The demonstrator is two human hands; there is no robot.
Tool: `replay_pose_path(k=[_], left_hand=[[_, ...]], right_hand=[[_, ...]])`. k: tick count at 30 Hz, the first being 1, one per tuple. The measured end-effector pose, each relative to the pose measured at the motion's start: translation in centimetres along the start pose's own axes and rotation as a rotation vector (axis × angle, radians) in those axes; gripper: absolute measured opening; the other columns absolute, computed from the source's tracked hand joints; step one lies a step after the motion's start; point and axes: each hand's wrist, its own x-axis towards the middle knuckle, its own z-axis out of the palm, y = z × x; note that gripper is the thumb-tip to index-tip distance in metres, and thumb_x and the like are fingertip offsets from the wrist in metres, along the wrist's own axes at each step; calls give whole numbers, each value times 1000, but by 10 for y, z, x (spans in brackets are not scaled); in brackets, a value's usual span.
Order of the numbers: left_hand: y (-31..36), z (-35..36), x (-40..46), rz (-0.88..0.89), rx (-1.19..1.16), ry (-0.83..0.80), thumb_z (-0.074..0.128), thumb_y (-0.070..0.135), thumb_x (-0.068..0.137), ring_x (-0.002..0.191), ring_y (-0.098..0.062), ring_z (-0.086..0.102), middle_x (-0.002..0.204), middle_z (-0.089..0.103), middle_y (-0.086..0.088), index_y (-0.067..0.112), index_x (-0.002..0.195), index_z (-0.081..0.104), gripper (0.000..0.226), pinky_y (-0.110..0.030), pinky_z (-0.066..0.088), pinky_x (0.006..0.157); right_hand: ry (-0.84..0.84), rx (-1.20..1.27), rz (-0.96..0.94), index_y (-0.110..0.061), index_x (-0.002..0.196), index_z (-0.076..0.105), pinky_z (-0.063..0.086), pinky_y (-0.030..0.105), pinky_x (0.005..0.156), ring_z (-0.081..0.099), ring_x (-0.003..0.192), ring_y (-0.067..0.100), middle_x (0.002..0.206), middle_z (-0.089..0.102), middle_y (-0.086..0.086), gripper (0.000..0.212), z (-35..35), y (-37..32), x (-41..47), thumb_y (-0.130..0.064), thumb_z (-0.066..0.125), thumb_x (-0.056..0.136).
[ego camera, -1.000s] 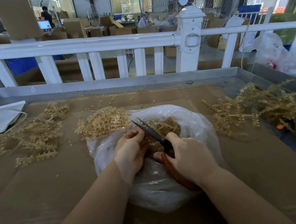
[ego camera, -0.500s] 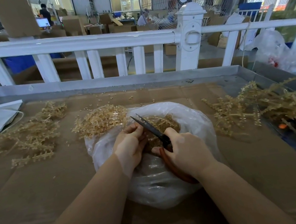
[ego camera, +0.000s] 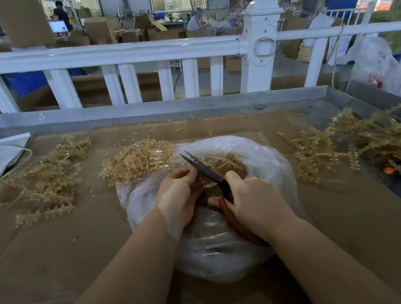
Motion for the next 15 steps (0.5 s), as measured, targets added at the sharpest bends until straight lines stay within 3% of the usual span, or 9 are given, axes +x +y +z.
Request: replay_pose_path(k=[5,11,15], left_hand=[[-1,-1,0,13,-27,2,48,-3,94,76,-23,58,82,59,-13,9,77,52,21,-36,49,84],[-3,-2,-1,43,-16,-1,48,-5,94,69,-20,60,76,60,-11,9,74,51,24,-27,54,67],[-4,-2,-3,82,0,34,48,-4,94,57,-12,63,69,61,-6,10,72,50,26,-21,55,57]], right_hand=[[0,-16,-4,-24,94,34,35,22,57,45,59,12,65,42,-9,37,1,0,0,-61,38,92],[-14,-33,-2,-21,95,38,41,25,59,59,67,19,68,46,-5,40,1,0,-2,-61,37,93],[30,-71,-8,-20,99,44,33,22,56,48,60,14,67,45,-7,44,4,-2,-5,-62,35,92]])
